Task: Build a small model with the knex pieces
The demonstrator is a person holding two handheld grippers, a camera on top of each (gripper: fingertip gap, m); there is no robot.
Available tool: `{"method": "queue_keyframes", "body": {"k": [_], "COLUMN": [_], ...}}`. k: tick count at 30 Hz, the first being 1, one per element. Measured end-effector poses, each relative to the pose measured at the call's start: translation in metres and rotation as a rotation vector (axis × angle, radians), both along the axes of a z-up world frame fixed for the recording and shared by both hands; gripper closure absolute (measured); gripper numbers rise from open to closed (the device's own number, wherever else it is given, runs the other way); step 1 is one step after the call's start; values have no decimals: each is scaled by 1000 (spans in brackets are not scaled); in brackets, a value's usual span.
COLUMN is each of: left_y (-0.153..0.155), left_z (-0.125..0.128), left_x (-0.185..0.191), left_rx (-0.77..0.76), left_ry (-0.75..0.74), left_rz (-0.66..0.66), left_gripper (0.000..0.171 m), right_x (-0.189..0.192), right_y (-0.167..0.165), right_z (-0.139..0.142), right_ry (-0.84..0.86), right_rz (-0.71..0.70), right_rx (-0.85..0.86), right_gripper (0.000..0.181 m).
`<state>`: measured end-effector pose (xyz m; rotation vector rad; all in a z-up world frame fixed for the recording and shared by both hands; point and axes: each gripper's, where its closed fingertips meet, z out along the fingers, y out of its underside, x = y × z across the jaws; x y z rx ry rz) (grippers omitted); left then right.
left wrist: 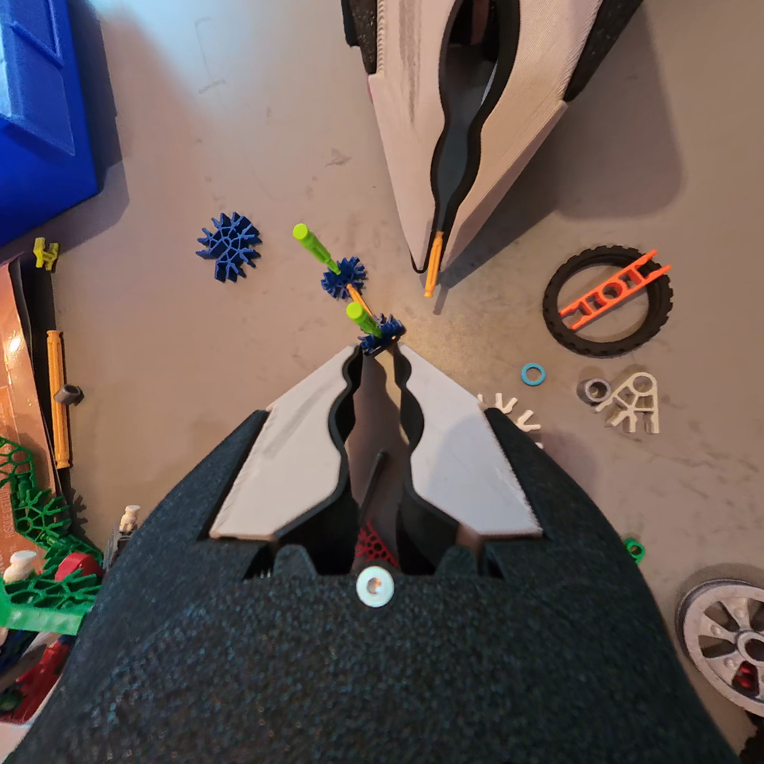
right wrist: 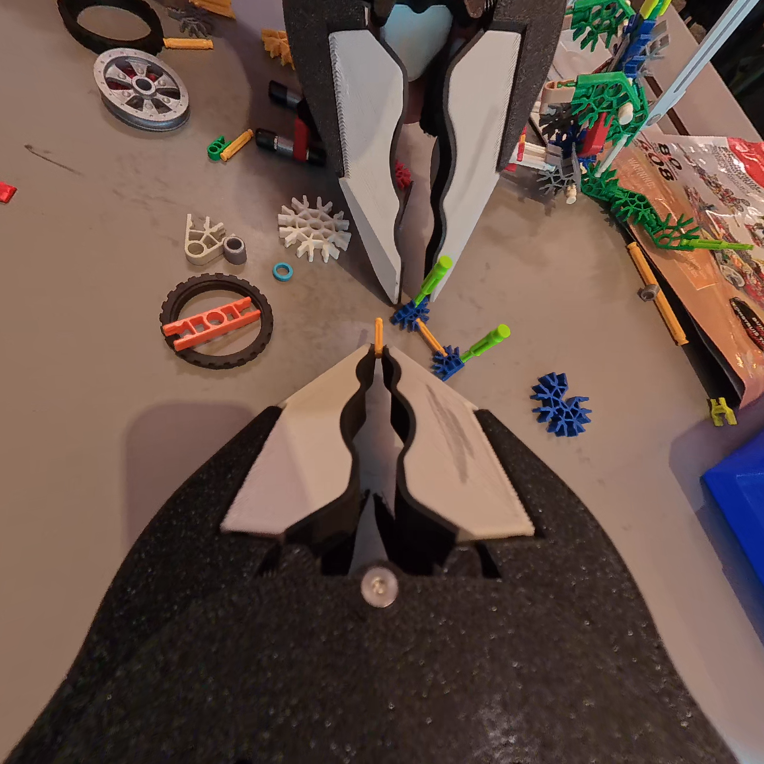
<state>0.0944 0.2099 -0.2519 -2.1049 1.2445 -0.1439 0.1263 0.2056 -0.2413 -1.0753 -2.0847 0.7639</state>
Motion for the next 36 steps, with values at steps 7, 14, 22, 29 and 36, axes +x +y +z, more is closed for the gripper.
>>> {"method": "queue_keyframes", "body": {"k": [7,14,22,29,36], "left_y": [-1,-2,-8,-17,-20], "left_z": [0,0,1,0,-1], "left_x": [1,1,4,12,13], "left_rx": [3,-2,-31,-65,-76], "left_ry": [9,7,1,-9,-7], "left_rz": [-2,-6,-21,-63,-79], "left_gripper": [164,165,162,162,161], "right_x": [0,0,0,1,1], "right_y": [1,2,2,0,1], "right_z": [0,-1,-5,-10,-10], "right_ry": [-2,-6,-28,-52,-53], "right_rz": [-5,-8,-7,-1,-3], "right_rx": [0,3,24,53,48], "right_gripper": [179,179,179,179,179]}}
